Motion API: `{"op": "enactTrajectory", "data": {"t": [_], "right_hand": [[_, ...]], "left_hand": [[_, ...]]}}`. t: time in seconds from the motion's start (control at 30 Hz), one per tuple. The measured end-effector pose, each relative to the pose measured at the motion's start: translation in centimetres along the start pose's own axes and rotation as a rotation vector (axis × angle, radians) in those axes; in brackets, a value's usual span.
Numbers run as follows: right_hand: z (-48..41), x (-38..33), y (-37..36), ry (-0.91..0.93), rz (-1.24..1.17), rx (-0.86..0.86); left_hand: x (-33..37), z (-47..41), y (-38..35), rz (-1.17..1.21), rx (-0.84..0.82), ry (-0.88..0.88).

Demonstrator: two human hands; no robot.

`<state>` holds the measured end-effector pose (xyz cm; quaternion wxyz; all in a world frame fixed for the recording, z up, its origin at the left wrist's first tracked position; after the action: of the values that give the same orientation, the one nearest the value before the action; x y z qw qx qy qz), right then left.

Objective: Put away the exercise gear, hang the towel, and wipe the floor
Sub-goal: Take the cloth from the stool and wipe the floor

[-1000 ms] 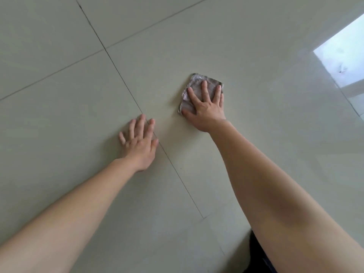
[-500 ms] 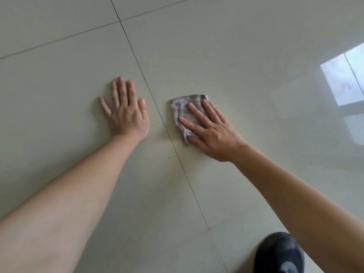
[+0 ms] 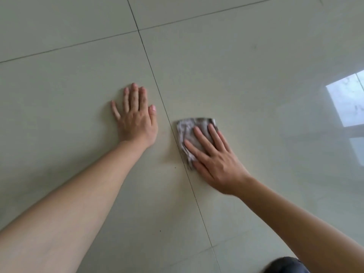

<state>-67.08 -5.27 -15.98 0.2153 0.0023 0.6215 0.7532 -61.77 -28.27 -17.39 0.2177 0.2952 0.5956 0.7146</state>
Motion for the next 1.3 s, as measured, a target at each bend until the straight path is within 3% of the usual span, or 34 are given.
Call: {"op": "enactTrajectory", "data": {"t": [0.17,0.3,0.77,0.93,1.07,1.13,1.2,1.3], "right_hand": [[0.9,0.9,0.0,0.021,0.048,-0.067],[-2.3,1.4,0.8,-0.010,0.041,-0.042],[-30.3,4.2,7.6,-0.195,-0.023,0.002],[-28.1,9.6,9.1,-0.233,-0.008,0.066],[-22.3,20.7,10.9,-0.592,-0.052,0.071],[-21.4,22.2,10.5,-0.704,-0.074,0.075],[-22.1,19.8,9.2,-0.677,-0.072,0.114],[-21.9,12.0,6.7,-0.406,-0.035,0.163]], "left_hand": [[-0.2,-4.1,2.8,0.004,0.093,-0.012],[-1.1,-8.4,1.7,-0.018,-0.025,0.003],[-1.4,-8.0,0.8,-0.034,0.071,-0.023],[-1.6,-7.9,0.8,-0.029,0.071,-0.020],[-1.3,-8.1,0.9,-0.013,0.074,-0.021],[-1.3,-8.1,0.9,-0.016,0.069,-0.022],[-1.5,-8.0,0.9,-0.019,0.067,-0.017],[-1.6,-7.8,1.1,-0.020,0.068,-0.013]]}}
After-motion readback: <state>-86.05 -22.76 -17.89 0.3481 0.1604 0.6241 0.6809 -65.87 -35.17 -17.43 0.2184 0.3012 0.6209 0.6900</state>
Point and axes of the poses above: each hand's wrist, its own z-axis away from the middle knuckle, its own y-axis out of the back of the hand, x = y × z, the point moved 8 cm from there along -z, towards the middle knuckle, and after that the axes turned 1 degree about -z, right-handed, at the moved point
